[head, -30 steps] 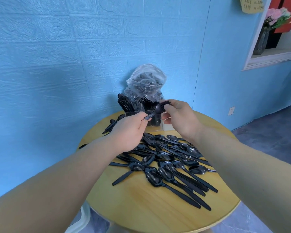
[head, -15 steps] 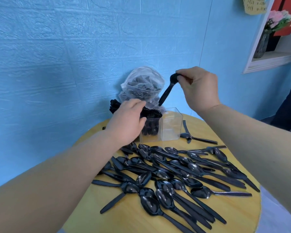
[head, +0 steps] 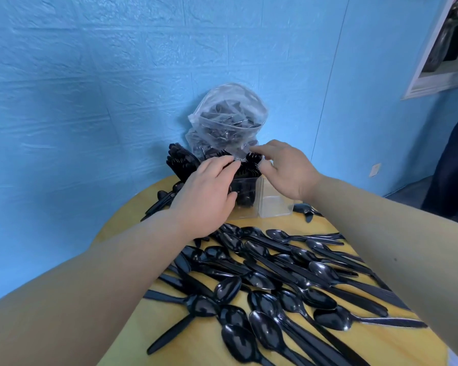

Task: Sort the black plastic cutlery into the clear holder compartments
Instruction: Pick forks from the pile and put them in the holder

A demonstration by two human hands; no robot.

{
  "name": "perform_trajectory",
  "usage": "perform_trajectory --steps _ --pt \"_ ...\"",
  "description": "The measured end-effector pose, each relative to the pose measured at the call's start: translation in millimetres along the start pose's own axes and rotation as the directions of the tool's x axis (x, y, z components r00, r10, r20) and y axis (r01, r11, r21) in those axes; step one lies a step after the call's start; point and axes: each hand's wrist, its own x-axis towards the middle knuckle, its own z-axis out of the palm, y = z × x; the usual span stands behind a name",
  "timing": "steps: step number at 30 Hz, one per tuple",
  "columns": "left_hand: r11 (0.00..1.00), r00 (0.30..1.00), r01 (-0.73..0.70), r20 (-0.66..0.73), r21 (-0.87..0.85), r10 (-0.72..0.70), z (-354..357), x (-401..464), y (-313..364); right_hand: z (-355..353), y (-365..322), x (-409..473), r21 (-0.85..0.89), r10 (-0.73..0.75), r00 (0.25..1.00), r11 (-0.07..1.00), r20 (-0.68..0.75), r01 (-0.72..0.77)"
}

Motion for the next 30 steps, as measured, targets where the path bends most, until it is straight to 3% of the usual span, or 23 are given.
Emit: perform_trajectory --steps 5,8,11,15,18,21,26,30 --pt "1.000 1.000 -0.007 -0.015 0.018 0.007 3.7 -1.3 -1.0 3.2 -2.4 -5.8 -0.065 0.039 0.974 0.998 0.223 -0.025" --pt "1.000 1.000 -0.020 -0.004 0.015 0.020 4.2 -3.1 -0.9 3.7 -4.2 -7.6 -0.066 0.057 0.964 0.997 0.261 -0.042" --pt "1.000 1.000 -0.024 0.005 -0.008 0.024 1.8 -6.9 -1.4 0.4 -6.2 -12.0 -0.019 0.036 0.974 0.999 0.226 -0.033" --pt "0.999 0.999 -0.017 -0.052 -0.044 0.015 -9.4 -23.4 -2.1 -8.2 -14.1 -23.5 0.035 -0.002 0.999 0.999 0.048 0.000" --pt "0.994 0.994 0.076 -0.067 -0.079 -0.081 -17.7 -49.6 -10.9 -7.2 -27.4 -37.0 0.085 -0.064 0.990 0.994 -0.124 0.075" --pt "0.976 0.977 0.204 -0.045 -0.074 -0.208 -16.7 -85.0 -32.3 5.1 -44.7 -48.6 0.105 -0.120 0.976 0.985 -0.181 0.141" --pt "0.894 0.894 0.447 0.050 -0.018 -0.446 -5.5 -137.8 -66.0 41.3 -70.1 -56.6 0.033 -0.179 0.983 0.983 -0.047 0.181" --pt "0.853 0.846 0.522 0.128 0.000 -0.518 4.2 -156.0 -80.0 70.8 -84.3 -56.3 -0.021 -0.198 0.976 0.979 0.091 0.201"
